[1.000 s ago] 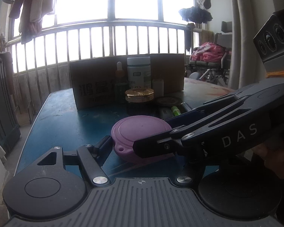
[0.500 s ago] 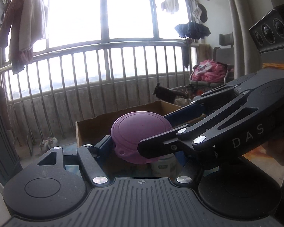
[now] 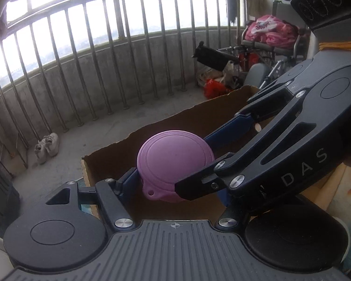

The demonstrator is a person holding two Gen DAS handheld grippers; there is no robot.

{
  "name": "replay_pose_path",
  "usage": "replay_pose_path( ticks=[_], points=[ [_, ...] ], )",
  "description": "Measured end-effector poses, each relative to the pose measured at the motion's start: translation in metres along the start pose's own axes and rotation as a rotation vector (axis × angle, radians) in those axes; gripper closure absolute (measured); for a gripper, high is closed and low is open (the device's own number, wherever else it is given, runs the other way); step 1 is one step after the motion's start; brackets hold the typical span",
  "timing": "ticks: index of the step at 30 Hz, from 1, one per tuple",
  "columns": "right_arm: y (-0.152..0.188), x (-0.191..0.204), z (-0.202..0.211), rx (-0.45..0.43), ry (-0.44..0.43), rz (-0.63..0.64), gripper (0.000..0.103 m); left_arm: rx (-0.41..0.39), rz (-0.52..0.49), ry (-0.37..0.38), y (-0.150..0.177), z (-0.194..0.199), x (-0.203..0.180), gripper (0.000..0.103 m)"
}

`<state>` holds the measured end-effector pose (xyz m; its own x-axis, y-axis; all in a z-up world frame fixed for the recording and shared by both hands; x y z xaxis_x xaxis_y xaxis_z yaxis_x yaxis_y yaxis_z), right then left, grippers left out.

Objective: Organize rigid objects
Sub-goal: 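Carry the purple lid into the cardboard box and open the right gripper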

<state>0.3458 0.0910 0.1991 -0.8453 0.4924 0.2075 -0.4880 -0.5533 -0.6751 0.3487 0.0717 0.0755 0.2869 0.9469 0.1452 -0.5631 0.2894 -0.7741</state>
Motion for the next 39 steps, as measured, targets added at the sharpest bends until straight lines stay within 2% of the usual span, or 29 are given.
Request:
replay_pose_path(
  ticks=[2, 4, 6, 7, 8, 10, 13, 16, 19, 21, 24, 26, 29, 32, 35, 39],
  points=[
    [-0.005, -0.01, -0.014, 0.017, -0.001, -0.033, 0.045, 0.06, -0.075, -0.069, -0.006, -0.017, 0.004, 0.035],
    [-0.007, -0.021, -0.026, 0.039, -0.065, -0.091, 0.051, 0.129, -0.106, -0.051, -0.008, -0.031, 0.007, 0.036],
    [-0.008, -0.034, -0.039, 0.088, -0.118, -0.151, 0.05, 0.202, -0.121, -0.048, -0.006, -0.042, 0.01, 0.039],
    [-0.007, -0.042, -0.046, 0.108, -0.125, -0.182, 0.05, 0.243, -0.121, -0.058, -0.005, -0.046, 0.011, 0.045],
    [-0.006, -0.048, -0.051, 0.118, -0.124, -0.209, 0.049, 0.283, -0.126, -0.077, -0.003, -0.052, 0.012, 0.056],
    [-0.002, -0.057, -0.061, 0.132, -0.129, -0.247, 0.048, 0.351, -0.168, -0.115, 0.0, -0.058, 0.012, 0.055],
    [0.005, -0.065, -0.071, 0.151, -0.163, -0.305, 0.048, 0.392, -0.263, -0.131, 0.005, -0.057, 0.007, 0.054],
    [0.01, -0.061, -0.074, 0.179, -0.121, -0.282, 0.048, 0.414, -0.326, -0.108, 0.009, -0.047, 0.001, 0.053],
    [0.014, -0.059, -0.074, 0.2, -0.082, -0.27, 0.048, 0.44, -0.3, -0.067, 0.008, -0.037, 0.001, 0.053],
    [0.014, -0.059, -0.075, 0.209, -0.073, -0.279, 0.048, 0.484, -0.361, -0.036, 0.009, -0.035, -0.005, 0.053],
    [0.016, -0.06, -0.076, 0.226, -0.047, -0.28, 0.048, 0.558, -0.486, -0.053, 0.019, -0.038, -0.015, 0.057],
    [0.017, -0.062, -0.076, 0.229, -0.035, -0.292, 0.052, 0.569, -0.563, -0.094, 0.024, -0.042, -0.019, 0.065],
    [0.018, -0.063, -0.079, 0.243, -0.035, -0.296, 0.055, 0.589, -0.598, -0.094, 0.027, -0.05, -0.021, 0.075],
    [0.018, -0.069, -0.08, 0.245, -0.017, -0.321, 0.055, 0.587, -0.609, -0.106, 0.02, -0.053, -0.019, 0.075],
    [0.023, -0.078, -0.083, 0.248, -0.001, -0.353, 0.055, 0.564, -0.649, -0.186, 0.013, -0.057, -0.012, 0.075],
    [0.027, -0.087, -0.083, 0.238, -0.029, -0.406, 0.055, 0.497, -0.591, -0.276, -0.003, -0.051, 0.001, 0.075]
  ],
)
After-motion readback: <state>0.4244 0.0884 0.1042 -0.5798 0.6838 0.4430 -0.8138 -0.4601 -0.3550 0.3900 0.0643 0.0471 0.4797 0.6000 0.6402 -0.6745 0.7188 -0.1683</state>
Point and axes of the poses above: each gripper's, at about its wrist camera, not at the fingertips, and z roughly against the way its jaws point, x to its left, y to its underside, the point moved 4 cm from there along -z, roughly the way its jaws point
